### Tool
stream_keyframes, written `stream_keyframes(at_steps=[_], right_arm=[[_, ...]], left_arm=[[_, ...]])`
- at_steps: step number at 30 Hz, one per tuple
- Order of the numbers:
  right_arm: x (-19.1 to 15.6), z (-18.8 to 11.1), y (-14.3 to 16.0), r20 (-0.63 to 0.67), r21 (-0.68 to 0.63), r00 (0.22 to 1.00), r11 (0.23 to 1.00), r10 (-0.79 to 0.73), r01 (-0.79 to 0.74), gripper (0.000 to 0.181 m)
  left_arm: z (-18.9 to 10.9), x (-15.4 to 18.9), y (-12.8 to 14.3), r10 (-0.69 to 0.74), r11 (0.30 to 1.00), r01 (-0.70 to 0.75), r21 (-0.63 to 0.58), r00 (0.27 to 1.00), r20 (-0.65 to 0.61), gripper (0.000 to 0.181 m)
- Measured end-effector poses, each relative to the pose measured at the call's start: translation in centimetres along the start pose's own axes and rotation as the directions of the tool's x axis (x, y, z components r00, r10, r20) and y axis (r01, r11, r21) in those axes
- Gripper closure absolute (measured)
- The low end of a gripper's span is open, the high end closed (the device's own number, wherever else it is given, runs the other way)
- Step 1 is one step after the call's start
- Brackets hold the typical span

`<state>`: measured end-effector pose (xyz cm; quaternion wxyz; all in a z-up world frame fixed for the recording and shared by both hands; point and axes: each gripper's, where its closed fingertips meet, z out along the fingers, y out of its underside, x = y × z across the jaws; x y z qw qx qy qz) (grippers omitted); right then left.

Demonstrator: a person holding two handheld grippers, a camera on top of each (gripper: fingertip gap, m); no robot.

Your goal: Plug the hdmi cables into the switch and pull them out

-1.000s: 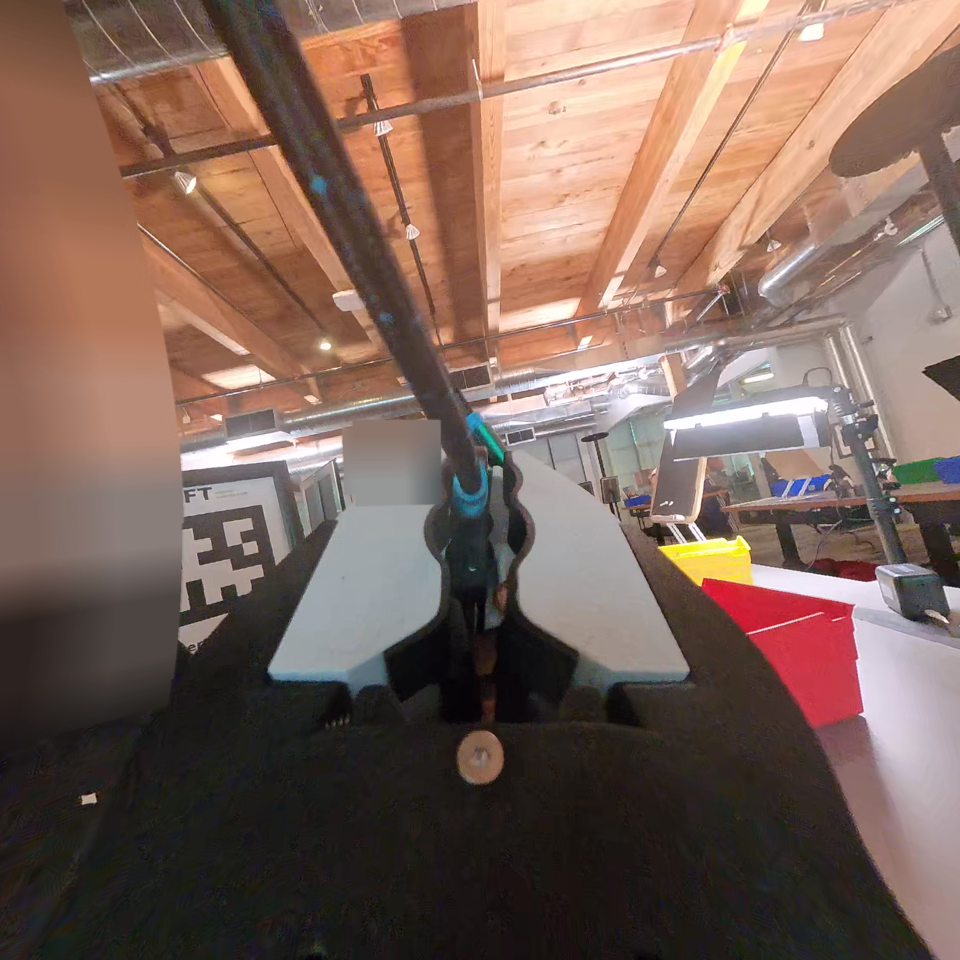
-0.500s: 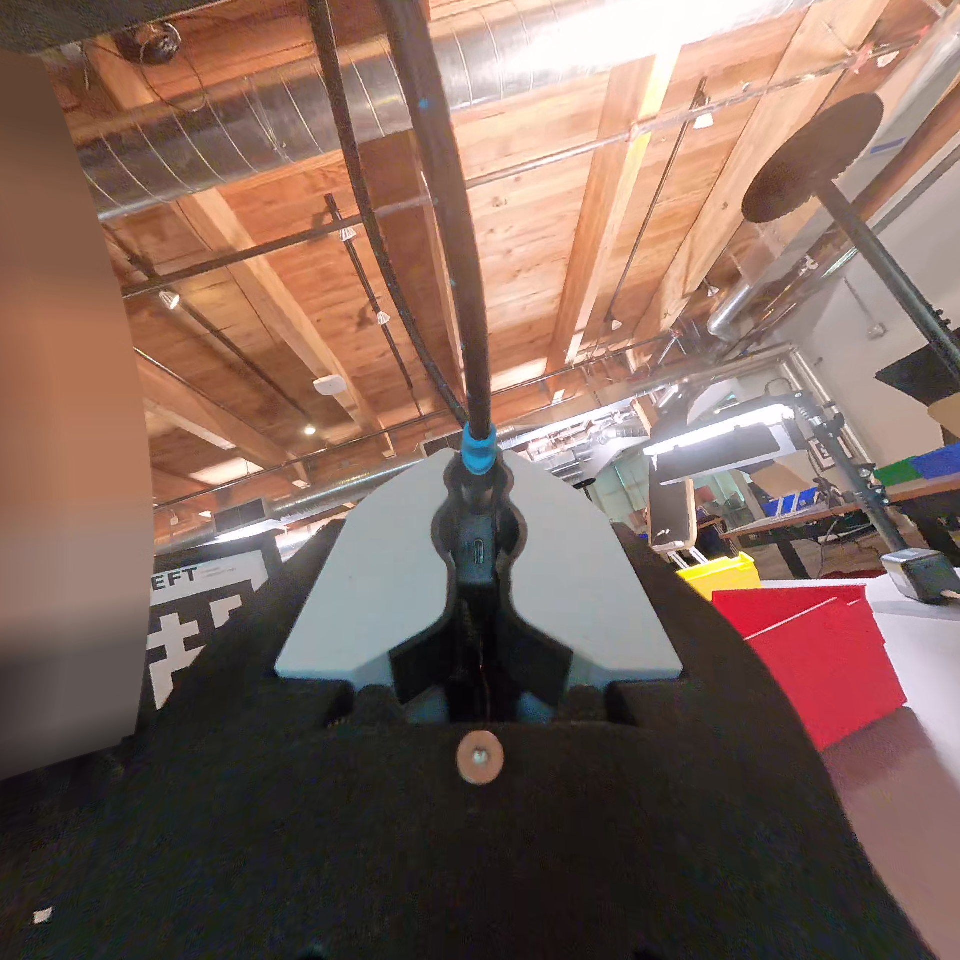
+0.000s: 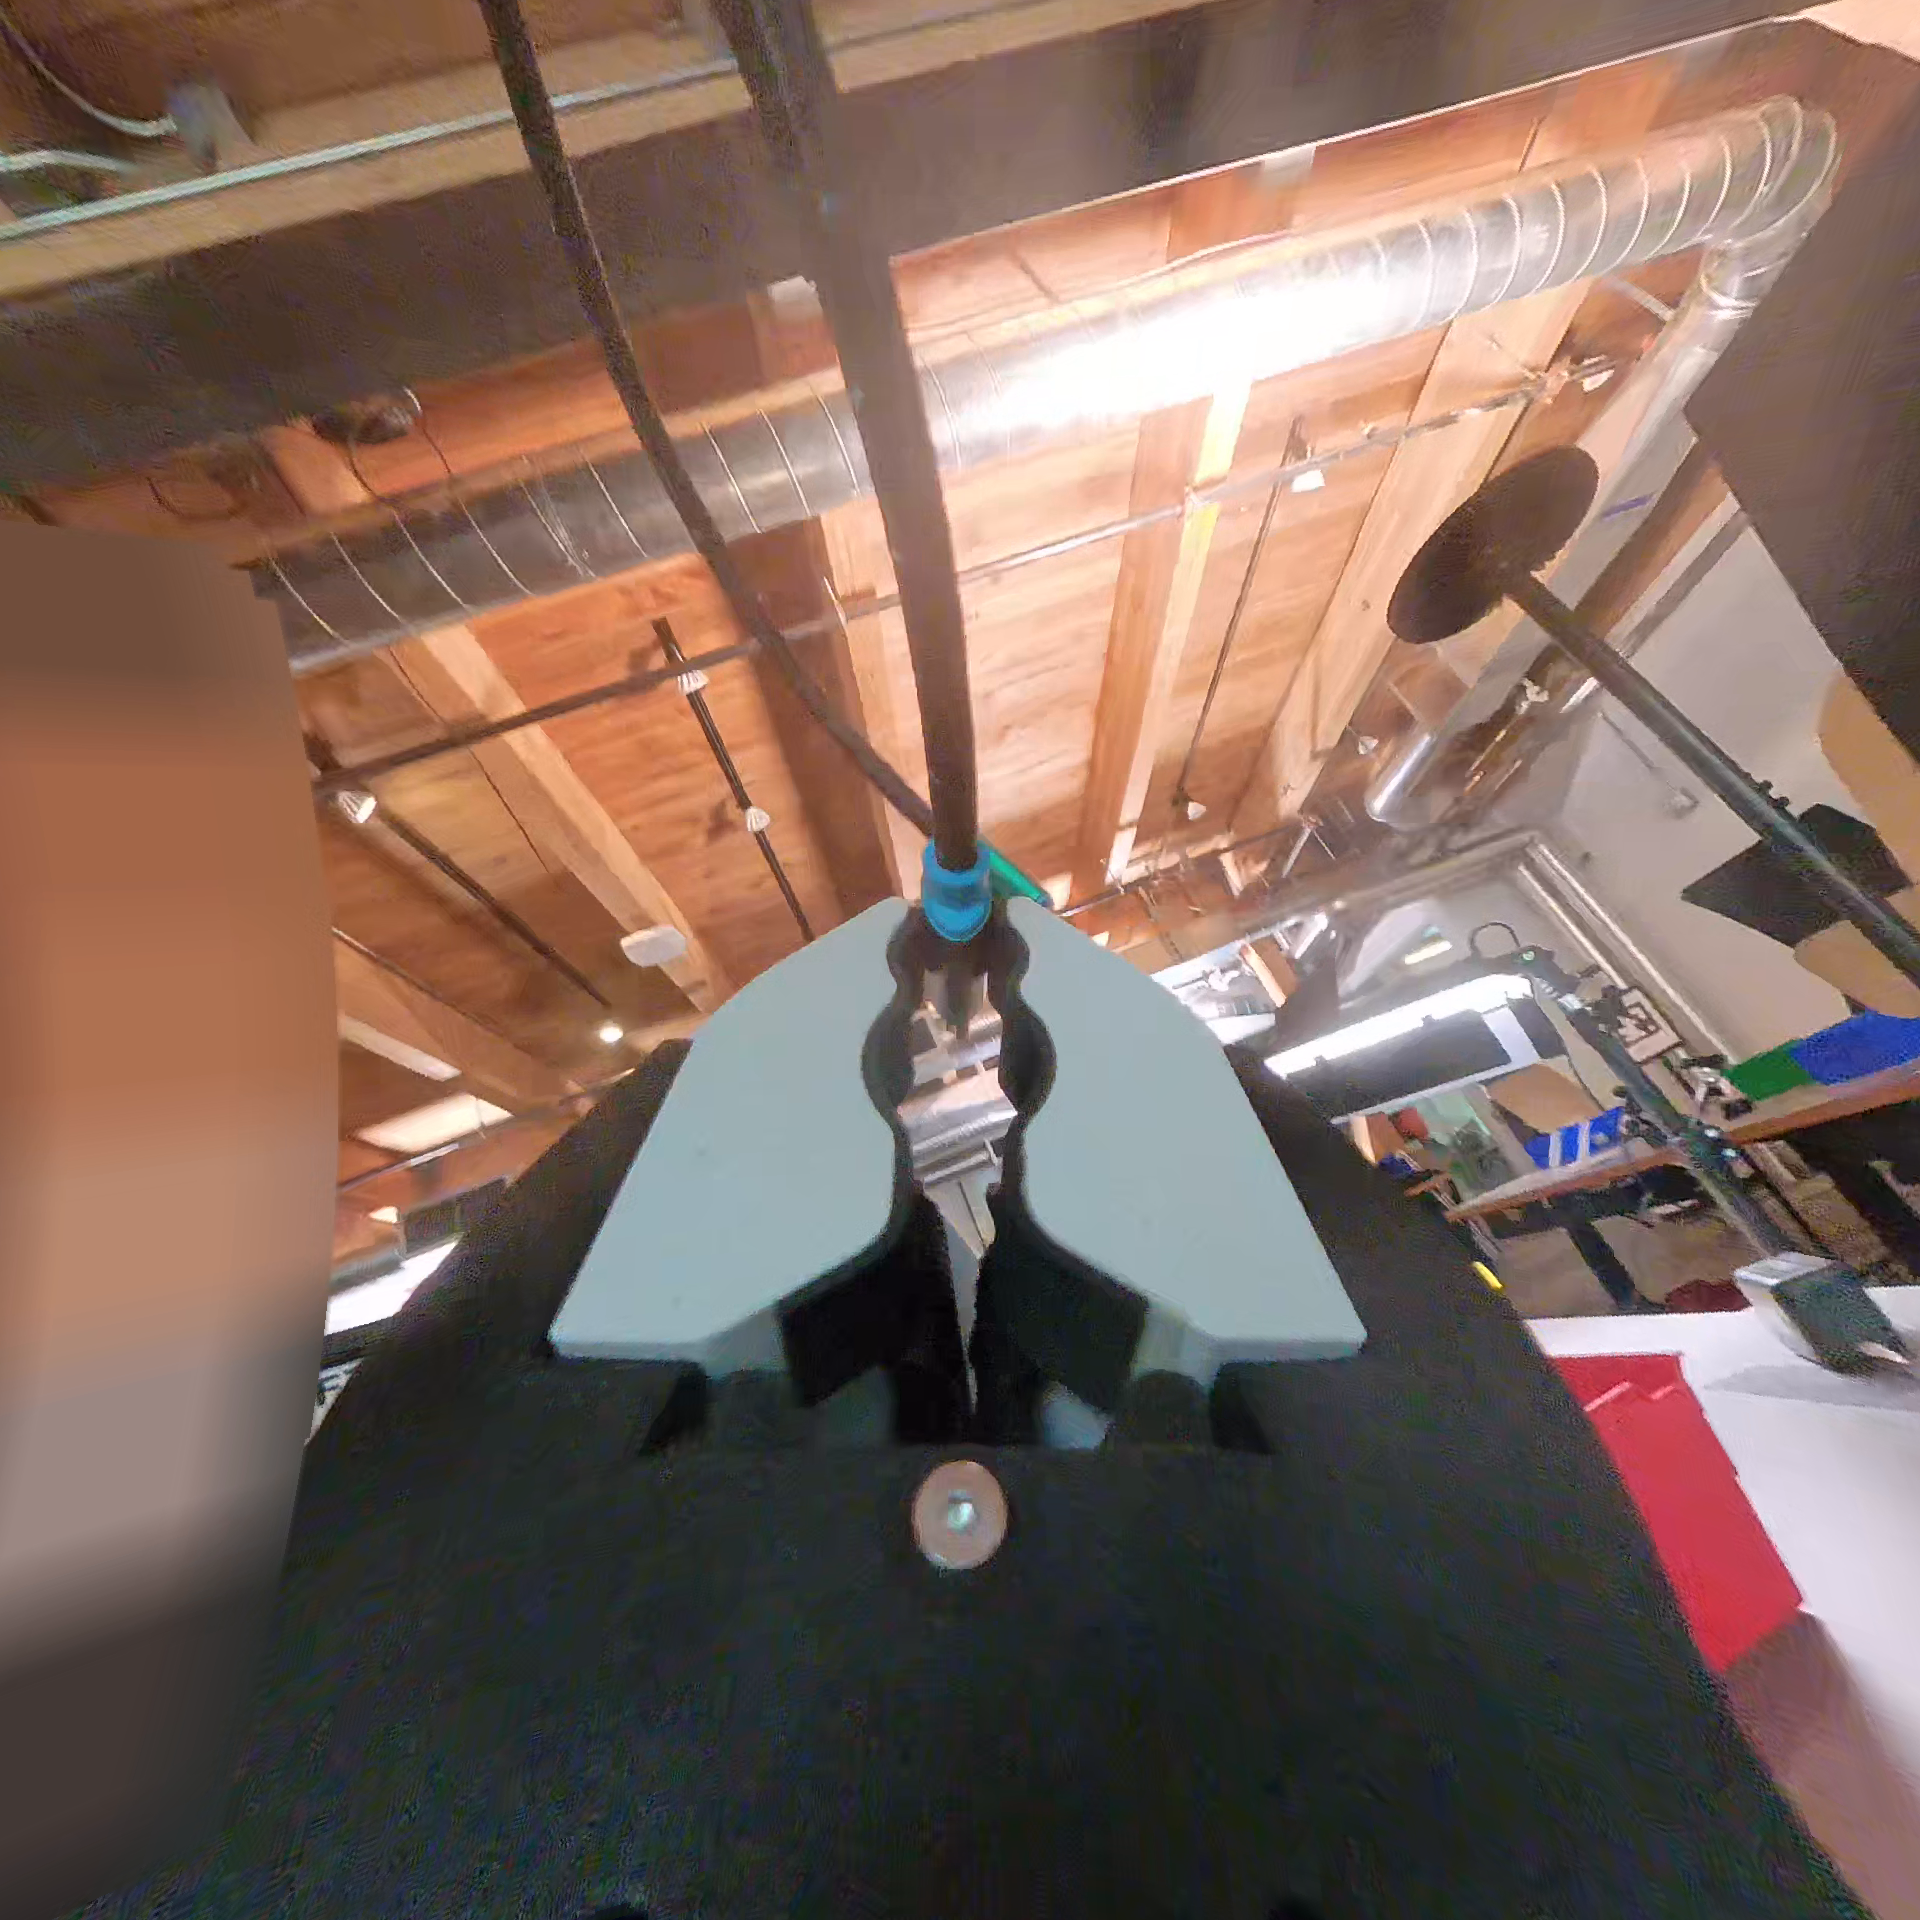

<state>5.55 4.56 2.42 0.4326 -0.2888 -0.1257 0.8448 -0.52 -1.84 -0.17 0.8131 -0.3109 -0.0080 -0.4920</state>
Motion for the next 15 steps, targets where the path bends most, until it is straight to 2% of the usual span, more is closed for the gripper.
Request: stream_keyframes(at_steps=[5, 8, 10, 12, 15], right_arm=[[0.5, -0.6, -4.2, -0.055, -0.223, 0.975, 0.954, -0.216, 0.199, 0.17], [0.2, -2.3, -9.7, -0.127, -0.276, 0.899, 0.886, -0.418, 0.373, 0.17], [-0.1, -4.1, -13.0, -0.182, -0.344, 0.808, 0.806, -0.561, 0.482, 0.169], [-0.6, -6.3, -15.8, -0.234, -0.434, 0.684, 0.704, -0.691, 0.563, 0.169], [-1.2, -10.4, -18.7, -0.258, -0.607, 0.488, 0.533, -0.834, 0.59, 0.169]], left_arm=[[-0.3, 0.2, -6.1, 0.224, 0.972, -0.225, 0.065, 0.974, 0.017, 0.168], [-0.4, 1.0, -9.5, 0.334, 0.939, -0.336, 0.077, 0.942, 0.034, 0.168], [-0.6, 1.5, -11.1, 0.387, 0.918, -0.389, 0.08, 0.921, 0.04, 0.168], [-0.9, 2.2, -12.6, 0.417, 0.901, -0.419, 0.112, 0.908, 0.043, 0.168], [-1.2, 2.8, -13.8, 0.429, 0.892, -0.43, 0.14, 0.902, 0.04, 0.168]])
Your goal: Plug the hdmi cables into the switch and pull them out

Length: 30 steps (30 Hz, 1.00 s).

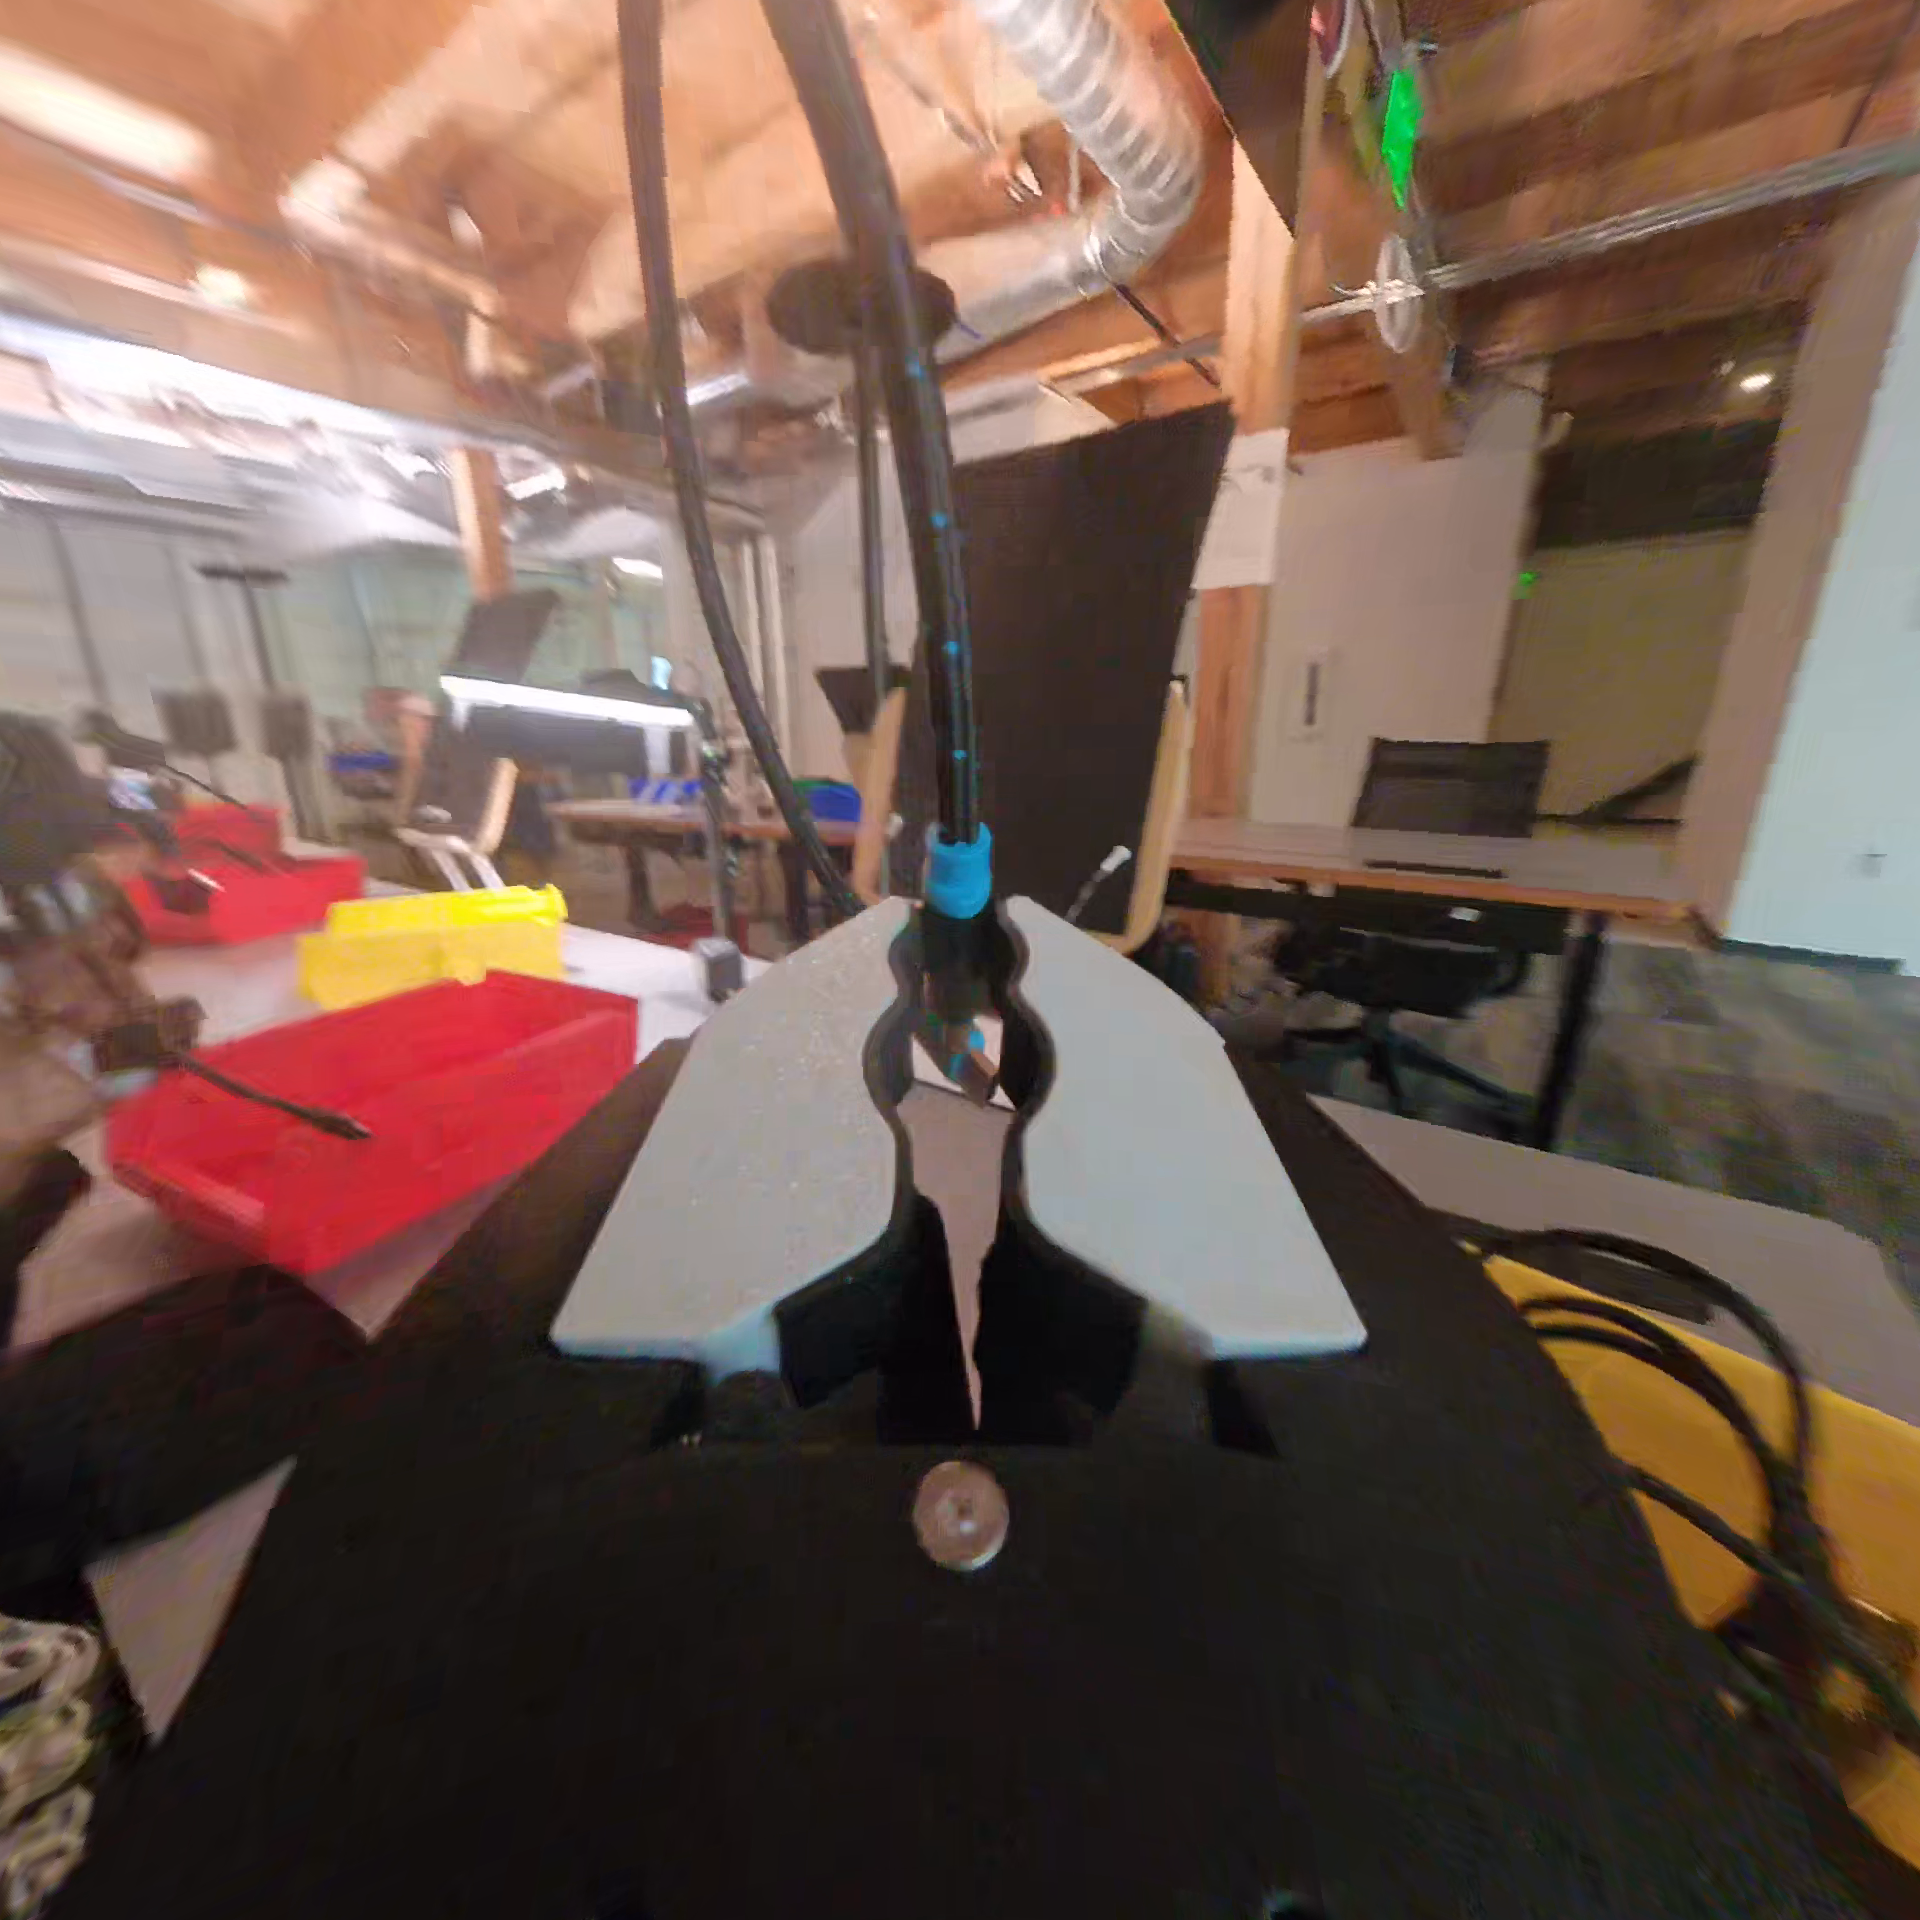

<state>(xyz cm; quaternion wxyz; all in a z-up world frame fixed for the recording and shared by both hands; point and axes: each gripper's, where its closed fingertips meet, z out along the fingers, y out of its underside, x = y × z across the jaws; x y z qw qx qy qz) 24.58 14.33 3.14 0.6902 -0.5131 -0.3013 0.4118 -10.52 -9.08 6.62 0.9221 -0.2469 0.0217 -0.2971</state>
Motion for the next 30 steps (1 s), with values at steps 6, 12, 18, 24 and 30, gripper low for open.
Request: stream_keyframes(at_steps=[6, 12, 18, 24, 30], right_arm=[[3.2, -7.3, 0.2, -0.083, -0.066, 0.982, 0.984, -0.172, 0.166, 0.17], [8.9, -11.4, 1.0, -0.33, -0.09, 0.928, 0.984, -0.175, 0.154, 0.171], [9.0, -10.9, -1.5, -0.311, 0.133, 0.943, 0.976, -0.122, 0.17, 0.172], [5.3, -7.9, -5.9, -0.2, 0.438, 0.96, 0.859, -0.194, 0.265, 0.171], [7.3, -2.1, -4.8, -0.023, 0.418, 0.953, 0.863, -0.303, 0.285, 0.172]], left_arm=[[0.1, 0.0, 0.1, 0.013, 1.0, -0.013, -0.009, 1.0, 0.0, 0.168], [0.2, -0.1, 1.0, -0.012, 0.999, 0.011, -0.032, 1.0, -0.004, 0.168], [0.2, 0.1, 1.2, 0.008, 0.999, -0.008, -0.042, 1.0, -0.011, 0.168], [0.2, 0.0, 1.1, 0.012, 0.999, -0.012, -0.043, 1.0, -0.011, 0.168], [0.1, -0.2, 0.3, 0.041, 0.999, -0.041, -0.026, 0.999, -0.006, 0.168]])
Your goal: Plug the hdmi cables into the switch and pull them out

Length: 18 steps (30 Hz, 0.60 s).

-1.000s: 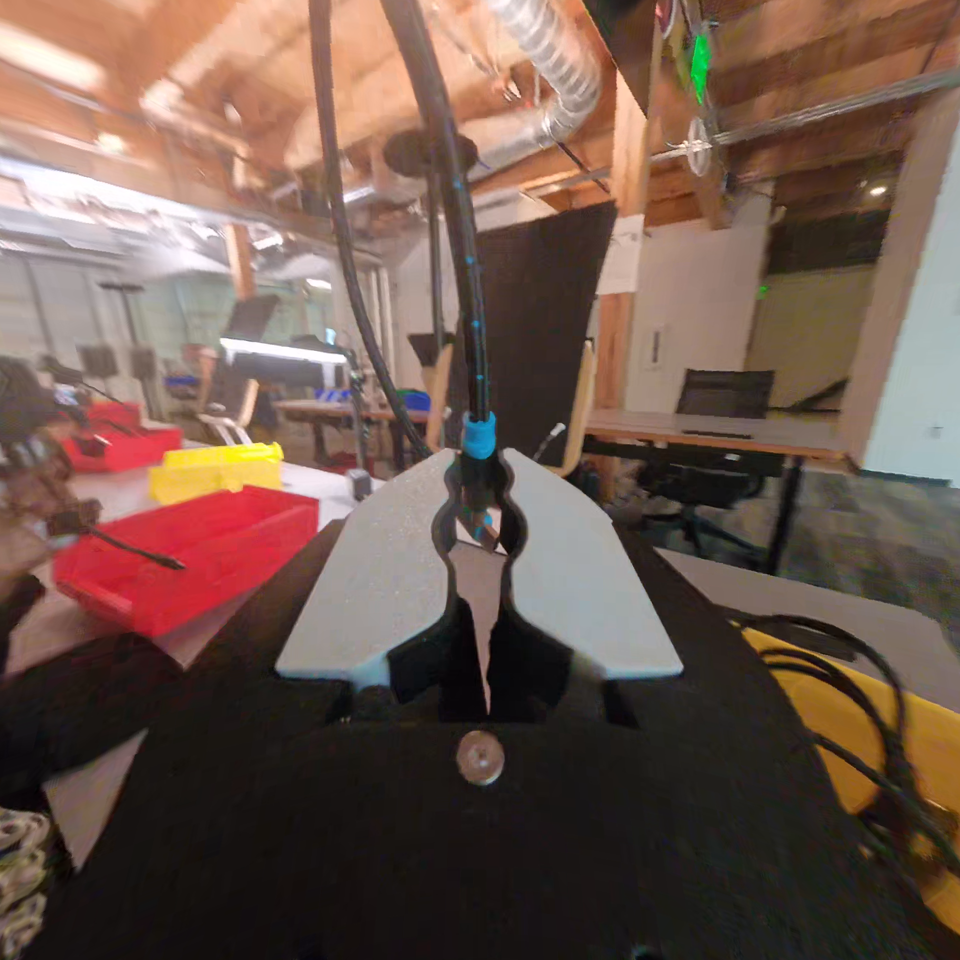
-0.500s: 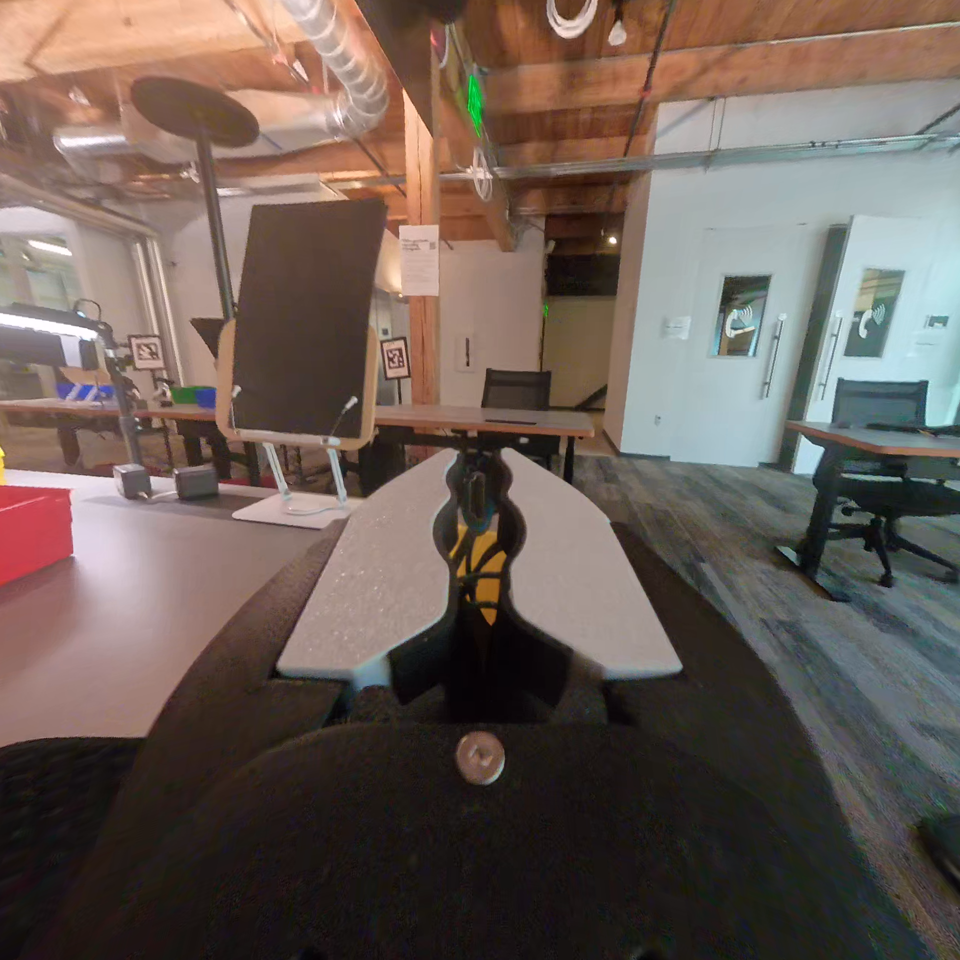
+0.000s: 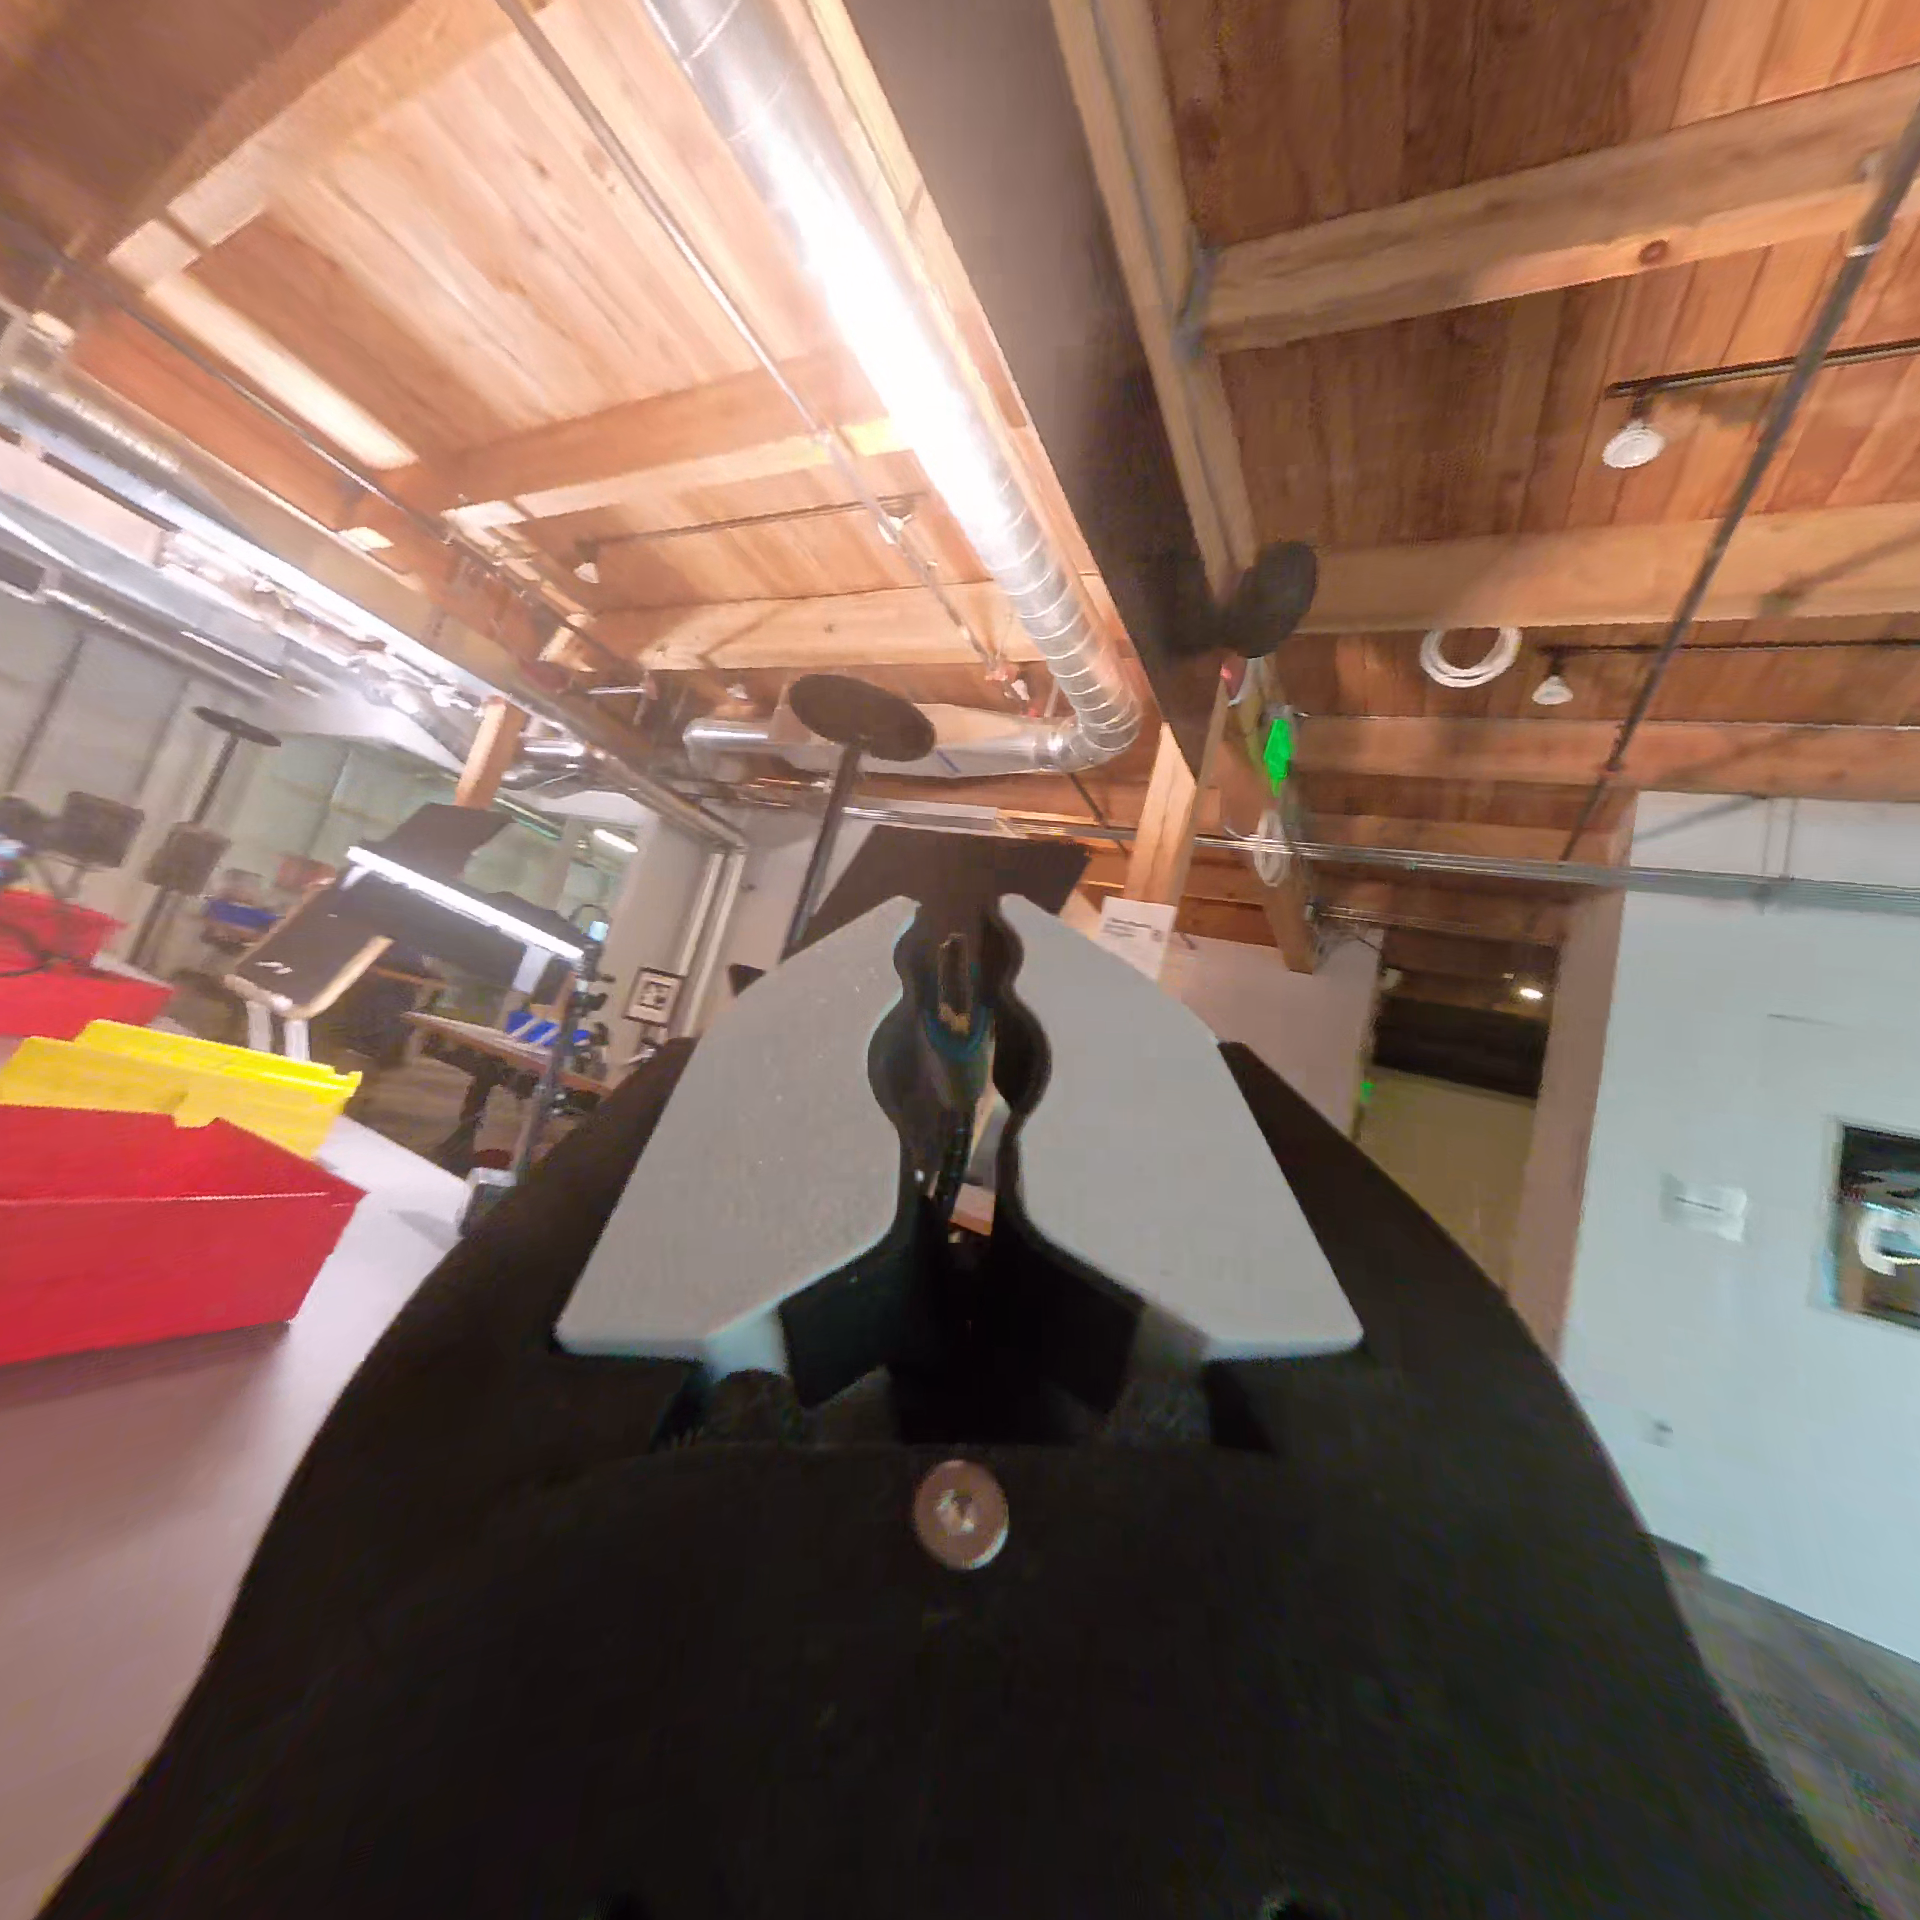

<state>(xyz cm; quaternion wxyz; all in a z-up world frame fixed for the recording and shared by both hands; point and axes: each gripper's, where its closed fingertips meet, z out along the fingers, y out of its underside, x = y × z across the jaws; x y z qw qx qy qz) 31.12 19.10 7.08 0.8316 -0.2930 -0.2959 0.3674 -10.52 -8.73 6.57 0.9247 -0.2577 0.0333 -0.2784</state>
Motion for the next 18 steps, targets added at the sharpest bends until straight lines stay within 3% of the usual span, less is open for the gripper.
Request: stream_keyframes(at_steps=[2, 4, 6, 8, 11, 15, 18], right_arm=[[0.8, 0.5, 1.2, 0.063, 0.001, 0.995, 0.997, 0.076, -0.076, 0.171], [1.9, 0.2, 3.5, 0.044, -0.041, 0.986, 0.987, 0.16, -0.158, 0.172], [2.8, -0.9, 6.7, -0.054, -0.139, 0.981, 0.972, 0.185, -0.191, 0.172], [3.7, -2.7, 10.4, -0.194, -0.33, 0.975, 0.928, 0.112, -0.173, 0.172], [4.2, -6.2, 13.6, -0.322, -0.61, 0.946, 0.758, 0.029, -0.231, 0.172], [3.7, -10.5, 14.2, -0.407, -0.747, 0.913, 0.574, 0.004, -0.336, 0.175], [3.6, -15.4, 15.4, -0.435, -0.864, 0.893, 0.331, -0.116, -0.378, 0.181]], left_arm=[[0.0, 0.0, 0.0, 0.002, 1.0, -0.002, 0.0, 1.0, 0.0, 0.168], [0.0, -0.1, 0.0, 0.003, 1.0, -0.003, -0.003, 1.0, 0.0, 0.168], [0.0, -0.2, 0.2, 0.005, 1.0, -0.005, -0.005, 1.0, 0.006, 0.168], [0.0, -0.4, 0.4, 0.005, 1.0, -0.005, -0.007, 1.0, 0.011, 0.168], [0.0, -0.4, 0.5, 0.005, 1.0, -0.005, -0.008, 1.0, 0.011, 0.168], [0.0, -0.2, 0.8, -0.002, 1.0, 0.002, -0.012, 1.0, 0.008, 0.168], [0.1, -0.1, 0.9, -0.006, 1.0, 0.006, -0.013, 1.0, 0.002, 0.168]])
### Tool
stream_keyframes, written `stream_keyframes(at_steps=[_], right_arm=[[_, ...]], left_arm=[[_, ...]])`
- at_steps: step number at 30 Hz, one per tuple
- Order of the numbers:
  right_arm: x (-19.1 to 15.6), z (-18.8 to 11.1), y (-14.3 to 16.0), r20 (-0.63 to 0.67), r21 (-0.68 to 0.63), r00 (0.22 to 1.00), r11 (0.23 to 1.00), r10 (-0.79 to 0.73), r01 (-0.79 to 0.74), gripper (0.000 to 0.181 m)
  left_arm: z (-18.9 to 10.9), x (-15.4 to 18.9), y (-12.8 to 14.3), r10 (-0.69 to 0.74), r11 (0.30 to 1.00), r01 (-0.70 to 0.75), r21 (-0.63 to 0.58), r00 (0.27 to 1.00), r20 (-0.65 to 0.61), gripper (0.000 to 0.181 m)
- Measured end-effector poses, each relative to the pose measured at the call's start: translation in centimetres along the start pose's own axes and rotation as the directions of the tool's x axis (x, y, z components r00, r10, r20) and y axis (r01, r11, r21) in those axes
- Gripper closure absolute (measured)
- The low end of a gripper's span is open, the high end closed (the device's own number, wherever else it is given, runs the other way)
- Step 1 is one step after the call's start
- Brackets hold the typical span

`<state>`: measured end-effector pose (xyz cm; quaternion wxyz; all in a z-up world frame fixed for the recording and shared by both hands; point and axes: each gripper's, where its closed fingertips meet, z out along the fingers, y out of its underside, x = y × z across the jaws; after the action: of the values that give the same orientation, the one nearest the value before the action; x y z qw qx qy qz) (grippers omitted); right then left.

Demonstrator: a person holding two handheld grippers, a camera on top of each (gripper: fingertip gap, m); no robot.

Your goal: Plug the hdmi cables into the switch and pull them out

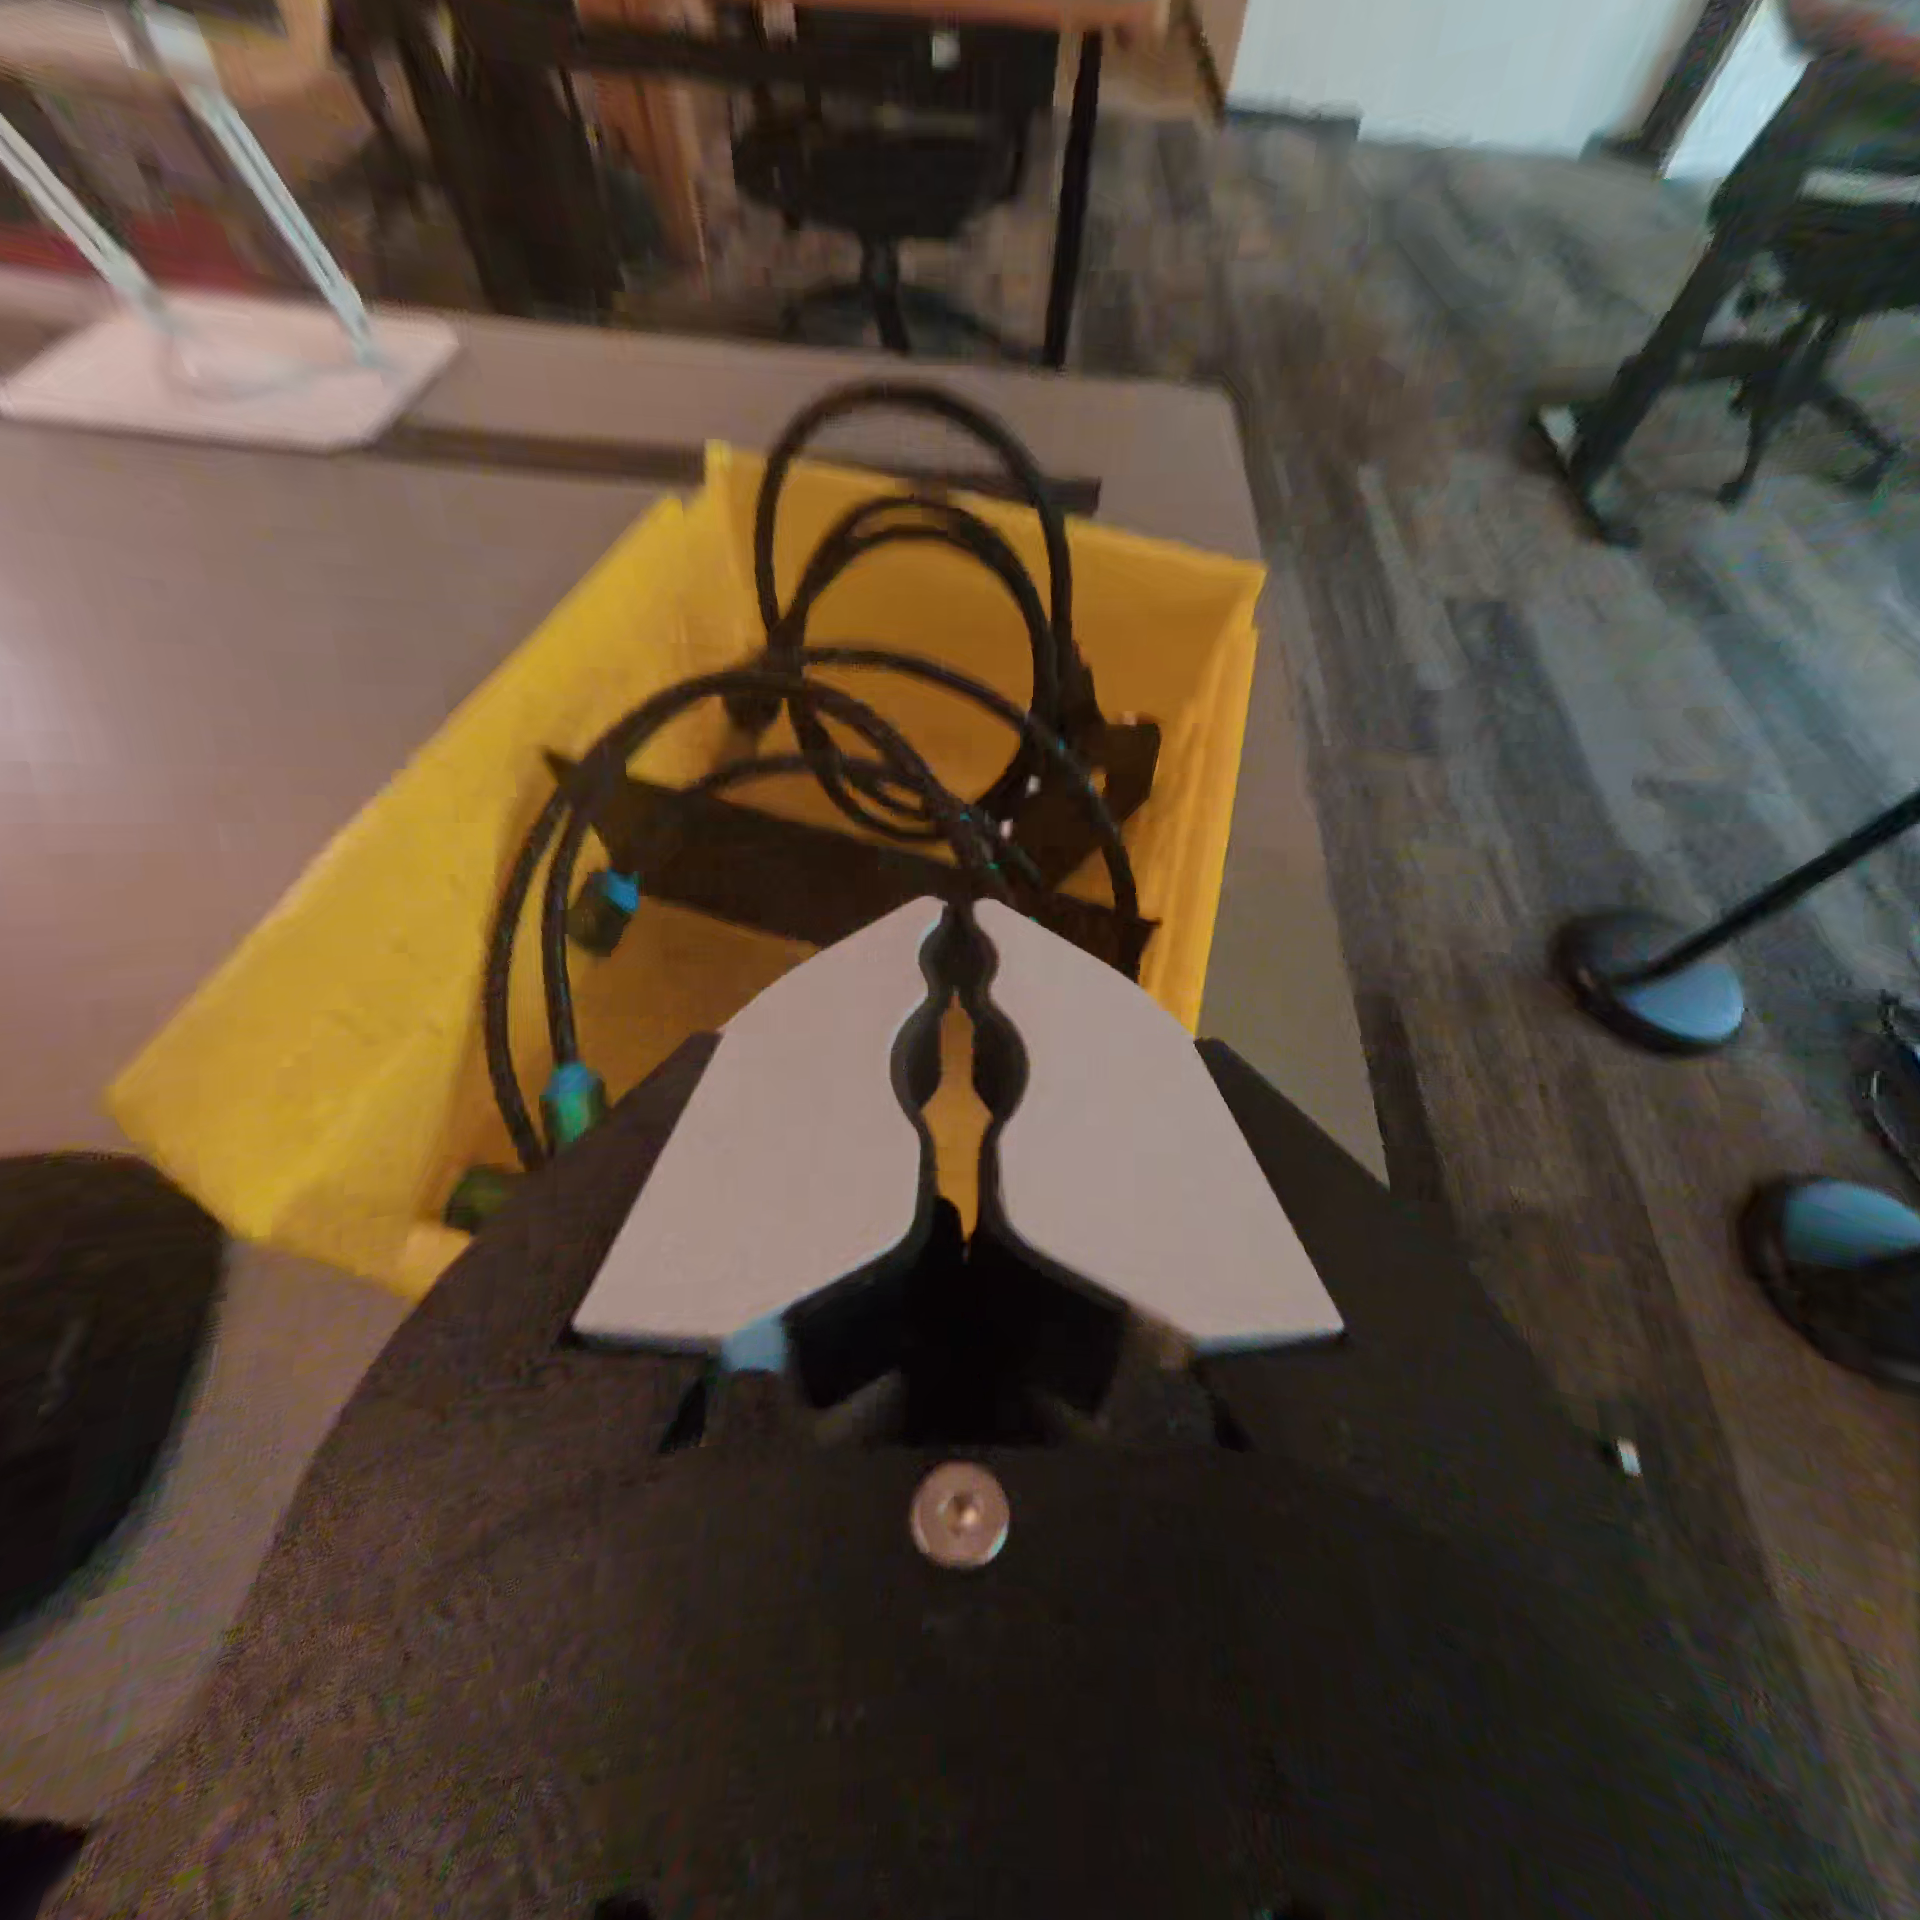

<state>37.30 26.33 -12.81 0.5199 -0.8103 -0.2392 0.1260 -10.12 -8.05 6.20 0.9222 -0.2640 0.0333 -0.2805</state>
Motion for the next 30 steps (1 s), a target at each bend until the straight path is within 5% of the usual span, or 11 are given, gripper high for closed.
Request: stream_keyframes(at_steps=[4, 7, 9, 12, 16, 19, 21, 27, 30], right_arm=[[-1.4, 0.3, 6.9, 0.077, -0.384, 0.997, 0.923, 0.003, 0.027, 0.181], [-0.7, 0.6, 6.3, 0.002, -0.385, 0.999, 0.922, -0.034, 0.032, 0.176], [-2.5, 0.4, 3.1, 0.063, -0.228, 0.997, 0.972, -0.049, 0.062, 0.168], [-6.3, -1.5, -4.2, 0.098, 0.168, 0.975, 0.969, -0.199, 0.181, 0.128], [-15.0, -7.3, -11.9, 0.128, 0.697, 0.894, 0.68, -0.43, 0.227, 0.085], [-23.5, -11.3, -13.1, 0.383, 0.809, 0.73, 0.588, -0.566, 0.032, 0.062], [-28.0, -13.4, -13.7, 0.485, 0.831, 0.623, 0.546, -0.614, -0.108, 0.067], [-39.9, -14.8, -10.7, 0.851, 0.525, 0.143, 0.806, -0.505, -0.274, 0.098], [-43.5, -14.0, -9.3, 0.896, 0.441, 0.058, 0.862, -0.441, -0.249, 0.113]], left_arm=[[0.0, 0.2, 0.0, 0.003, 1.0, -0.002, 0.001, 1.0, -0.006, 0.168], [0.0, 0.3, 0.0, -0.007, 1.0, 0.007, 0.0, 1.0, -0.011, 0.168], [0.0, 0.3, 0.3, -0.011, 1.0, 0.011, -0.009, 1.0, -0.015, 0.168], [0.2, 0.3, 1.2, -0.046, 0.997, 0.045, -0.058, 0.999, -0.027, 0.168], [0.3, 0.1, 2.6, -0.13, 0.986, 0.126, -0.106, 0.991, -0.032, 0.168], [0.5, 0.5, 4.5, -0.175, 0.967, 0.162, -0.196, 0.983, -0.053, 0.168], [0.7, 1.3, 6.0, -0.206, 0.943, 0.175, -0.282, 0.975, -0.087, 0.168], [0.5, 4.5, 8.8, -0.242, 0.912, 0.15, -0.382, 0.948, -0.206, 0.167], [0.5, 6.1, 9.7, -0.286, 0.9, 0.171, -0.401, 0.926, -0.247, 0.168]])
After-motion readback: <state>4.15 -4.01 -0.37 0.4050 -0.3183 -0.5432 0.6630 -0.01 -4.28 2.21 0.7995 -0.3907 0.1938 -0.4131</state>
